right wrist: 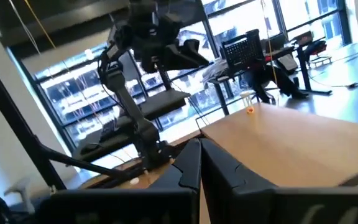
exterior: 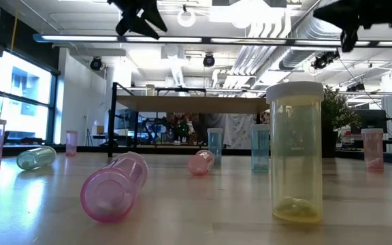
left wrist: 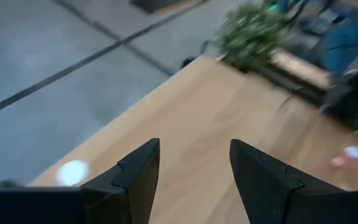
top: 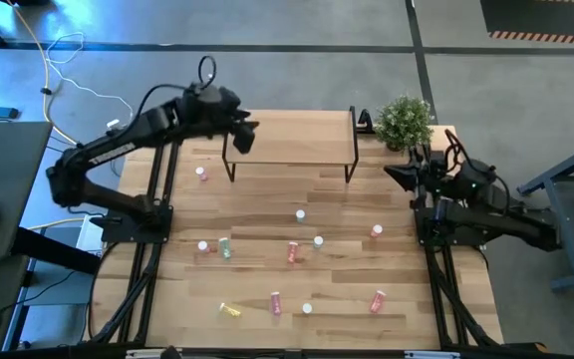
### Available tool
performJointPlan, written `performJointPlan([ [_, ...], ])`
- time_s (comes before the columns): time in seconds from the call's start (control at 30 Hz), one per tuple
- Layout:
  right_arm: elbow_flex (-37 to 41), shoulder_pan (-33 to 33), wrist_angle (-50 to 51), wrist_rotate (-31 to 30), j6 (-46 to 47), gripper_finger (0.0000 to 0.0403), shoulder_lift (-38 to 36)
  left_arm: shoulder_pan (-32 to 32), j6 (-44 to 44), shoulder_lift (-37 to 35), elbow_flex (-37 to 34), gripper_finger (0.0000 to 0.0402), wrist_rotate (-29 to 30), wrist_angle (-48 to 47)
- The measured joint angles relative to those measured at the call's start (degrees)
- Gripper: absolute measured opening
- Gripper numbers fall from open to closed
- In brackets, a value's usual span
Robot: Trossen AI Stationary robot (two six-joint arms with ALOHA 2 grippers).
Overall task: Pick and place medicine bottles onto shelf by color
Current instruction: Put the bottom right blue pill bottle on the shelf
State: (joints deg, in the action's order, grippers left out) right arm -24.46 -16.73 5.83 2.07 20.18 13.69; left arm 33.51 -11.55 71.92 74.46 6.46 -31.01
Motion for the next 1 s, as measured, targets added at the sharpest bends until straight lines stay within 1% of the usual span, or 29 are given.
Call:
performJointPlan([
  [0.13, -7.2, 0.0, 6.8, 0.0, -0.8, 0.0028, 7.5, -2.5, -1.7, -3.1, -6.7, 0.0184, -1.6, 7.2],
  [0.27, -14.0, 0.0, 14.3, 0.0, -0.8, 0.0081, 14.5, -5.6, -1.9, -5.0, -11.2, 0.0184, -3.0, 12.0],
  [0.37, -17.8, 0.0, 15.0, 0.8, -0.7, 0.0126, 19.1, -8.3, -1.8, -5.9, -13.8, 0.0184, -3.5, 14.6],
  [0.43, -20.1, 0.0, 15.1, 3.0, -0.7, 0.0149, 22.3, -9.9, -1.8, -6.3, -14.5, 0.0184, -3.4, 15.0],
  [0.5, -22.4, 0.3, 15.2, 5.6, -0.7, 0.0164, 25.7, -11.4, -1.8, -6.4, -14.9, 0.0184, -3.4, 14.7],
  [0.6, -25.6, 2.3, 16.8, 8.2, -0.7, 0.0171, 30.7, -13.5, -1.8, -6.3, -15.8, 0.0184, -3.3, 14.5],
  [0.7, -28.7, 5.8, 22.1, 8.2, -0.7, 0.0171, 35.0, -14.6, -1.8, -6.4, -16.6, 0.0184, -3.3, 14.4],
  [0.8, -30.3, 9.9, 26.9, 6.9, 0.8, 0.0171, 39.2, -14.9, -1.8, -6.4, -16.6, 0.0184, -3.7, 14.1],
  [1.0, -30.5, 18.2, 27.8, 1.7, 2.0, 0.0172, 47.0, -15.0, -1.8, -6.4, -16.6, 0.0184, -4.3, 14.6],
])
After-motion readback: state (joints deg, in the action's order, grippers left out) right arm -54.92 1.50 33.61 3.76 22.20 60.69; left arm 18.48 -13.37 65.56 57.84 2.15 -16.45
